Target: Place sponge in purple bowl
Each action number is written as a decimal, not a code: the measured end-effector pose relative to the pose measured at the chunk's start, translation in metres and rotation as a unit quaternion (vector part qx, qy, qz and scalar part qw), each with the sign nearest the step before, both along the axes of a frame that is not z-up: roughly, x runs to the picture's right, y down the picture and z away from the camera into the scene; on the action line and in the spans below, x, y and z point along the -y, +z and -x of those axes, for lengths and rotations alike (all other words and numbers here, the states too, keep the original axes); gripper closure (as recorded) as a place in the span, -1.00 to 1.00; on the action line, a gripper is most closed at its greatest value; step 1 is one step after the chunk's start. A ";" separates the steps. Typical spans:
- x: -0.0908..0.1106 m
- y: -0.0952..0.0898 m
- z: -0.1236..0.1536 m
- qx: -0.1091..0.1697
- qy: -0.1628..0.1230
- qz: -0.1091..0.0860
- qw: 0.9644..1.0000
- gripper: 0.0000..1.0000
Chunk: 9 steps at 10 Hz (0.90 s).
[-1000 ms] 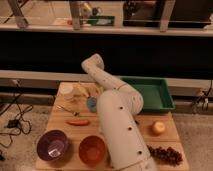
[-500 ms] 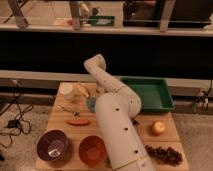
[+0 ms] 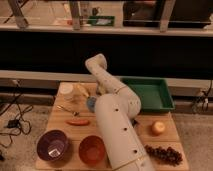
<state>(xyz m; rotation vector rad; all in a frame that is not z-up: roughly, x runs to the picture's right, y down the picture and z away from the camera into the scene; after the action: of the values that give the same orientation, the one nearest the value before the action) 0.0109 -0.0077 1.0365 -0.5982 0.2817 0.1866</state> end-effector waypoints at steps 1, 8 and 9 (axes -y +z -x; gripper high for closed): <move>0.001 -0.001 0.000 0.000 0.000 -0.001 1.000 0.93; 0.025 -0.025 -0.004 0.033 0.034 -0.031 0.998 1.00; 0.034 -0.033 -0.004 0.044 0.046 -0.040 0.997 1.00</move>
<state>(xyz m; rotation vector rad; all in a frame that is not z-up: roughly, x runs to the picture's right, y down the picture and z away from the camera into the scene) 0.0149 -0.0418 1.0032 -0.5382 0.1603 0.2592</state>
